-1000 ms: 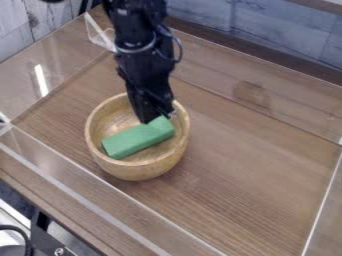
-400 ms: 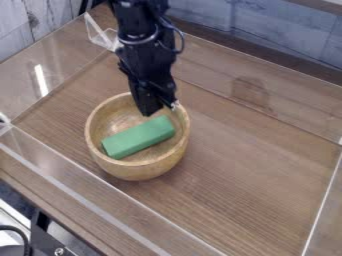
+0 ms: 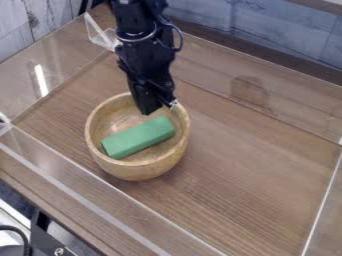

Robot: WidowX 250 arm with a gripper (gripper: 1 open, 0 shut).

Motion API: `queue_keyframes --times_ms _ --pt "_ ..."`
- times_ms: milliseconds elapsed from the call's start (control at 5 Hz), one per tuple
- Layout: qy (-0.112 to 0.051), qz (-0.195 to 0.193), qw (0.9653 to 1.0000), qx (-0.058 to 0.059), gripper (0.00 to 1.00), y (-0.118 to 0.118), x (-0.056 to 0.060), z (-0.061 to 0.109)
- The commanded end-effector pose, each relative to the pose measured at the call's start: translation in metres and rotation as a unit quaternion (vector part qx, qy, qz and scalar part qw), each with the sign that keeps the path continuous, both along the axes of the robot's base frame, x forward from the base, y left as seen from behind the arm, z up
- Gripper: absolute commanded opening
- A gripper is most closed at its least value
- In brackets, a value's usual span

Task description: Put green stick into wooden bowl

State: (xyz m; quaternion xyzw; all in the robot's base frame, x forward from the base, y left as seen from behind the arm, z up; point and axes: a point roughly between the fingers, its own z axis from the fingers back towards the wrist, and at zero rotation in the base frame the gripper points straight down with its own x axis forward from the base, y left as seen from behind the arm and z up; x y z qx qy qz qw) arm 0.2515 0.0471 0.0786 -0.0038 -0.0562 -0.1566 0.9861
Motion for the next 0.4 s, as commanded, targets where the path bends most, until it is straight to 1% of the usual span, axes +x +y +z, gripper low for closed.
queue_keyframes --times_ms 0,200 --pt "-0.013 -0.010 0.9999 0.005 0.00 -0.0073 0.0097 0.0036" --pt "-0.015 -0.014 0.9998 0.003 0.00 -0.0153 0.0114 0.0088"
